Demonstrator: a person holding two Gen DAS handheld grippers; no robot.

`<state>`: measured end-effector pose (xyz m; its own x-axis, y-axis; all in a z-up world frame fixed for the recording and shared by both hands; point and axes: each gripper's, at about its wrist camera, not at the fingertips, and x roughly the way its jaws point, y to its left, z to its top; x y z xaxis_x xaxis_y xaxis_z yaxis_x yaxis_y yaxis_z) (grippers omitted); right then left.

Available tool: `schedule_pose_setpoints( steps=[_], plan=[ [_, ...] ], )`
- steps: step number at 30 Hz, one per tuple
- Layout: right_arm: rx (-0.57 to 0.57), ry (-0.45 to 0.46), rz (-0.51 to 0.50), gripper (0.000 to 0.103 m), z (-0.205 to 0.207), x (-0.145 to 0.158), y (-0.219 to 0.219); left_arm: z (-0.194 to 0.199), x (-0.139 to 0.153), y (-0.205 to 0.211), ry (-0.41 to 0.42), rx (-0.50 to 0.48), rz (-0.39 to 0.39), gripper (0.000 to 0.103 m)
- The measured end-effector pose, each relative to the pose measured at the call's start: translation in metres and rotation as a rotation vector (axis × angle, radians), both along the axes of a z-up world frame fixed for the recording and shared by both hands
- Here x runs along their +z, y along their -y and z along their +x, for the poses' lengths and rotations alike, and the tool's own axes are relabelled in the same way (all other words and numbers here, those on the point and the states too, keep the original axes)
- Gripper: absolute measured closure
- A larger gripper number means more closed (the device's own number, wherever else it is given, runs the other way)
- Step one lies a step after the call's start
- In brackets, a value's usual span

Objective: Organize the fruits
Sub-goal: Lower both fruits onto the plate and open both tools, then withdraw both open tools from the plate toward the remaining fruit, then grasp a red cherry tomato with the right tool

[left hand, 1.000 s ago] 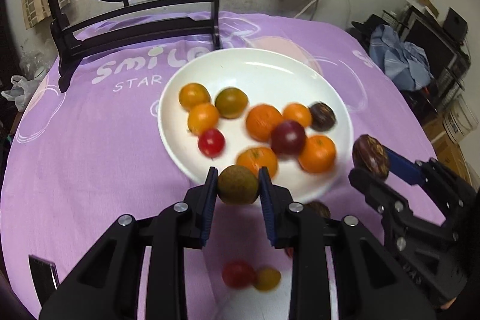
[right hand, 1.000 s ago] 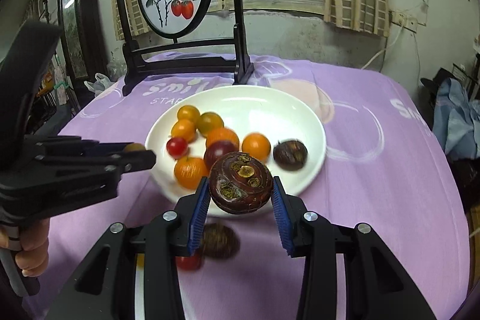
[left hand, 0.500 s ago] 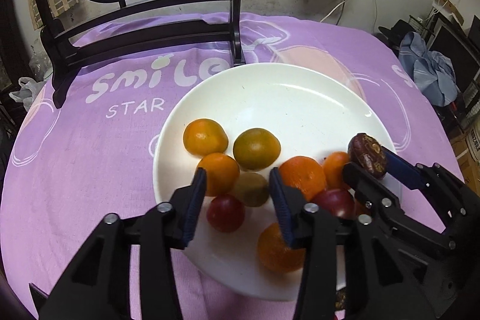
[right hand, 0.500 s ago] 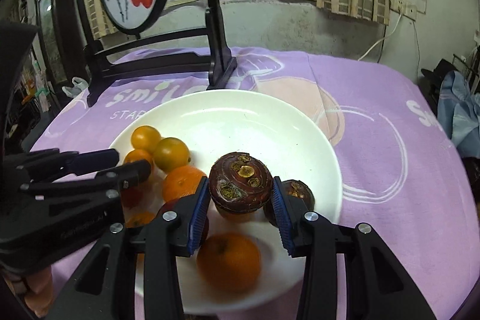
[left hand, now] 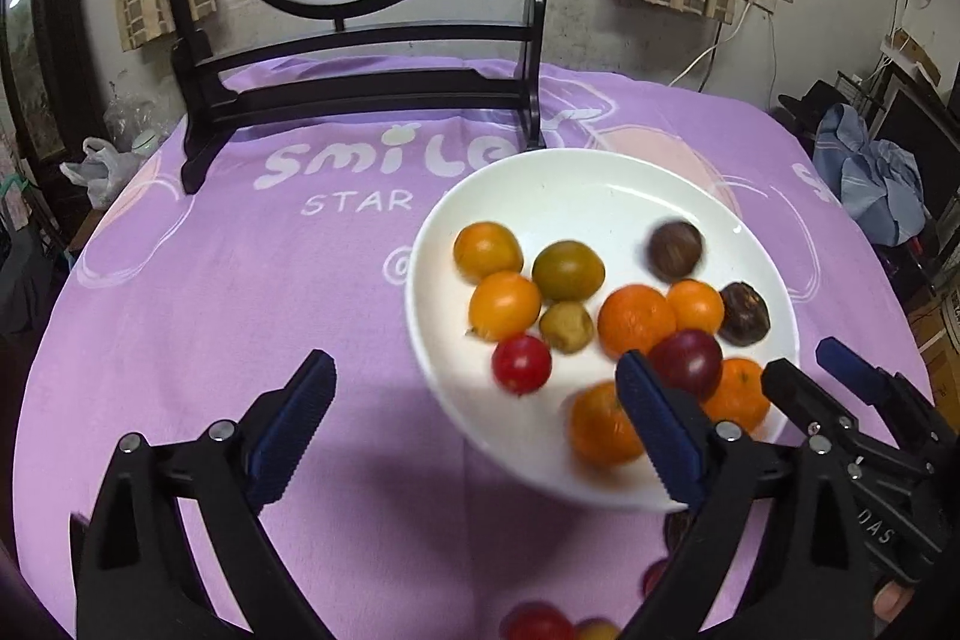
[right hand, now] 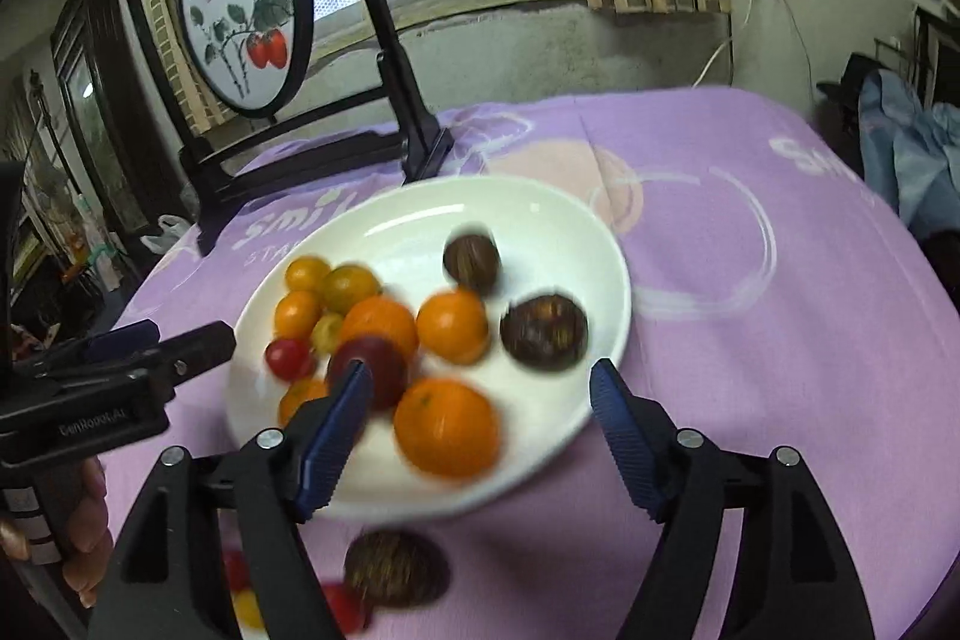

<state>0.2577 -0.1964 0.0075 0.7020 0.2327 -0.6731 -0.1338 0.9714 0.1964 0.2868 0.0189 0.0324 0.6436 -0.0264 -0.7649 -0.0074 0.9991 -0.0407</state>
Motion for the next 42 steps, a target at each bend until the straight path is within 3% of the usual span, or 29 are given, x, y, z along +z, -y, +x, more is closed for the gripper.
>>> schedule_pose_setpoints(
  steps=[5,14,18,23,25,29,40,42],
  plan=[
    [0.016,0.004,-0.023,0.027,-0.032,0.006,-0.002,-0.037,-0.002,-0.011,0.008,0.022,0.036,0.009],
    [0.059,0.01,-0.135,0.026,-0.084,0.004,-0.023,-0.092,-0.026,-0.031,-0.047,0.087,-0.052,0.007],
    [0.095,-0.019,-0.178,0.026,-0.1,-0.007,-0.033,-0.102,-0.042,-0.032,-0.03,0.079,0.004,0.007],
    [0.164,-0.068,-0.265,0.026,-0.113,-0.022,-0.055,-0.104,-0.037,-0.035,0.027,0.062,0.03,0.007],
    [0.172,-0.074,-0.301,0.029,-0.115,-0.026,-0.062,-0.102,-0.037,-0.036,0.017,0.044,0.029,0.007],
    [0.187,-0.12,-0.334,0.05,-0.111,-0.036,-0.074,-0.099,-0.038,-0.038,0.005,0.039,0.02,0.007],
    [0.185,-0.144,-0.293,0.053,-0.087,-0.042,-0.089,-0.09,-0.049,-0.056,-0.078,0.084,-0.093,0.007],
    [0.181,-0.141,-0.281,0.061,-0.083,-0.043,-0.091,-0.09,-0.052,-0.056,-0.087,0.084,-0.098,0.007]
  ],
)
